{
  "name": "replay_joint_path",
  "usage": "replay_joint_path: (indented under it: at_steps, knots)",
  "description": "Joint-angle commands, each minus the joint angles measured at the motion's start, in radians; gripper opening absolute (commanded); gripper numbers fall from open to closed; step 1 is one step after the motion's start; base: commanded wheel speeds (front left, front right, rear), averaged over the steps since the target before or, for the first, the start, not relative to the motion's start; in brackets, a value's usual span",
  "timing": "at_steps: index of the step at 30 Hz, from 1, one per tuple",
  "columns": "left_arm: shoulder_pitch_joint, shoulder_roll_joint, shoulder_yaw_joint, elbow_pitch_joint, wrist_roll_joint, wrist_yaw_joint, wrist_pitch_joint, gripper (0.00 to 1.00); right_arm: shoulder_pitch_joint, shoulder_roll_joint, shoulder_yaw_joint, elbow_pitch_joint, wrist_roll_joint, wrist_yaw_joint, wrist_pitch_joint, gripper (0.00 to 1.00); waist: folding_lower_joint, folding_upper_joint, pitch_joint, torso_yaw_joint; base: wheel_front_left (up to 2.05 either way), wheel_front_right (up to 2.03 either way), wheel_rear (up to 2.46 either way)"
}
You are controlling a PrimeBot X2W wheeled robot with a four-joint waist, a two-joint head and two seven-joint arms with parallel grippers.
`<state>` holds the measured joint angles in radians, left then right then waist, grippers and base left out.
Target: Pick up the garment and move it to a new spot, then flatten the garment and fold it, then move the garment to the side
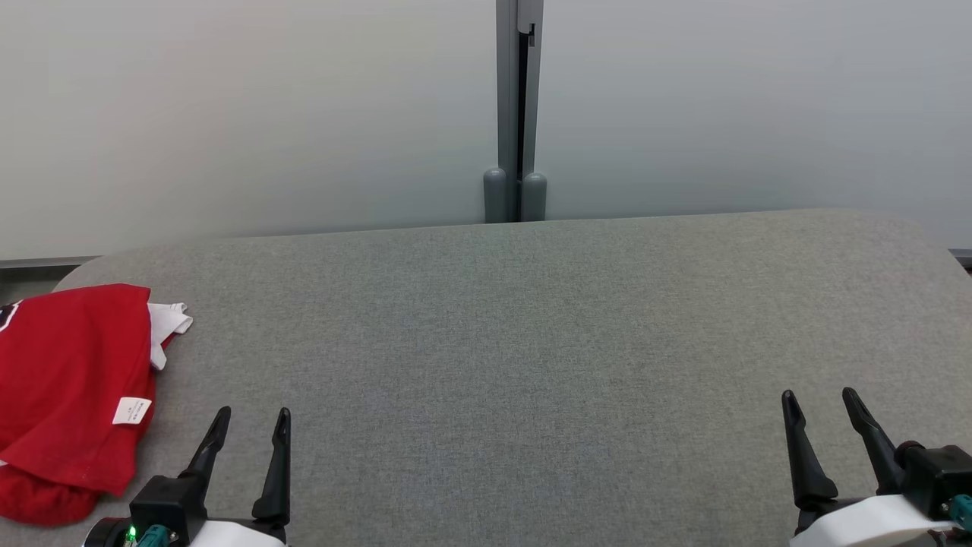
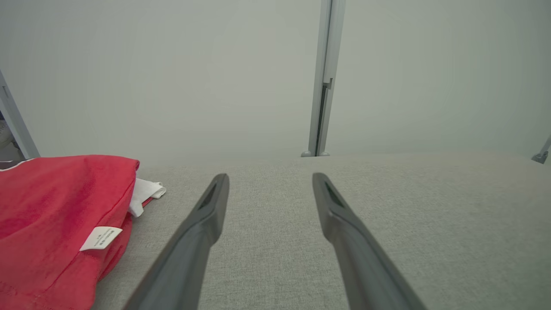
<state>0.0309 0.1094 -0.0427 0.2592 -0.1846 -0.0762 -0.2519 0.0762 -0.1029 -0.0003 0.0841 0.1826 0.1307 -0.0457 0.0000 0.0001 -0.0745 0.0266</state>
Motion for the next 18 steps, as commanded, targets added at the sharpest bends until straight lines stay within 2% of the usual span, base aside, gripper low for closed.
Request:
replay_joint_path:
  at_steps: [1,5,10,18]
  knots:
    - [-0.016,0.000,0.007,0.003,0.016,-0.005,-0.008,1.00,0.006,-0.001,-0.005,-0.005,-0.015,0.000,-0.010,1.00,0.0000,-0.0001,-0.001,0.003,0.00,0.00,0.00]
    - [-0.017,-0.003,0.010,0.012,0.037,-0.009,-0.015,1.00,0.009,-0.006,-0.007,-0.011,-0.043,0.000,-0.008,1.00,0.0000,-0.0001,-0.004,0.012,0.00,0.00,0.00]
    - [-0.028,-0.008,0.017,0.020,0.027,-0.013,-0.013,1.00,0.007,-0.001,-0.017,-0.020,-0.023,0.000,-0.005,1.00,0.0000,-0.0001,0.002,0.036,0.00,0.00,0.00]
    - [-0.069,-0.004,0.040,0.031,0.017,-0.017,-0.013,1.00,0.004,0.007,-0.012,-0.051,0.002,0.000,0.002,1.00,0.0000,-0.0001,0.019,0.150,0.00,0.00,0.00]
